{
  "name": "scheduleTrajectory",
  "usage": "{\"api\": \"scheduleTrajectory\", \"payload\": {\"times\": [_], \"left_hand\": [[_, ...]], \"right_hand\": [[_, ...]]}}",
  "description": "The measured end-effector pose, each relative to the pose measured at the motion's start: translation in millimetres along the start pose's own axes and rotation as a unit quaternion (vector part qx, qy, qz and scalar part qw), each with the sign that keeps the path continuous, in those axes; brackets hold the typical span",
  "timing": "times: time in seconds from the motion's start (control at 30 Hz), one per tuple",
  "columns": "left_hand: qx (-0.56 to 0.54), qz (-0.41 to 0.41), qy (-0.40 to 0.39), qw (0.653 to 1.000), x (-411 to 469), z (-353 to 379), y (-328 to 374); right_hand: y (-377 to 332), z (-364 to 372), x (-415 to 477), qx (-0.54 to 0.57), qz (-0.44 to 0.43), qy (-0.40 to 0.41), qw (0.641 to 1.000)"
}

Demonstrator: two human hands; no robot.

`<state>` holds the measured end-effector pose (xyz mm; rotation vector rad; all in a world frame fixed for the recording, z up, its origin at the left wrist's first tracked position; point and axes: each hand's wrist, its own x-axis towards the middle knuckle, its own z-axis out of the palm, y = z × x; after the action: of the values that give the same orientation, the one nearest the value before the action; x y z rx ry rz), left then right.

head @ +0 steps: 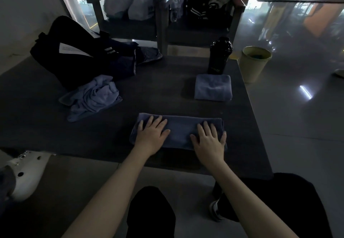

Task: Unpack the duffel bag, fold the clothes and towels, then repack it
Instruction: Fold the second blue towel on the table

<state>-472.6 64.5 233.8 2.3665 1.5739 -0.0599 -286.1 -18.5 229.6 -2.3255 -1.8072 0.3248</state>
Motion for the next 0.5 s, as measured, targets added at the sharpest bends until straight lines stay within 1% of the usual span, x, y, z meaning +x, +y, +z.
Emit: {"api": "scheduleTrajectory", "payload": {"times": [0.13,0.27,0.33,0.37,0.43,0.47,0.5], "left_hand": [[0.009,0.005,-0.035,0.999,2,-4,-7],[0.021,0.002,-0.039,0.999,2,-6,-11],[0.031,-0.013,-0.04,0.999,0,-6,-11],[0.033,-0.019,-0.041,0.998,-1,-6,-10],[0.034,-0.027,-0.043,0.998,-5,-5,-6],[0.034,-0.031,-0.042,0.998,-7,-5,-4],[0.036,-0.037,-0.039,0.998,-8,-4,-3]], "right_hand": [[13,5,2,-0.035,-0.021,-0.016,0.999],[18,7,9,-0.043,-0.043,-0.023,0.998],[16,5,12,-0.054,-0.035,-0.015,0.998],[13,3,9,-0.063,-0.029,0.022,0.997],[3,2,-4,-0.079,-0.036,0.142,0.986],[-1,6,-11,-0.085,-0.061,0.196,0.975],[-5,11,-20,-0.078,-0.087,0.218,0.969]]}}
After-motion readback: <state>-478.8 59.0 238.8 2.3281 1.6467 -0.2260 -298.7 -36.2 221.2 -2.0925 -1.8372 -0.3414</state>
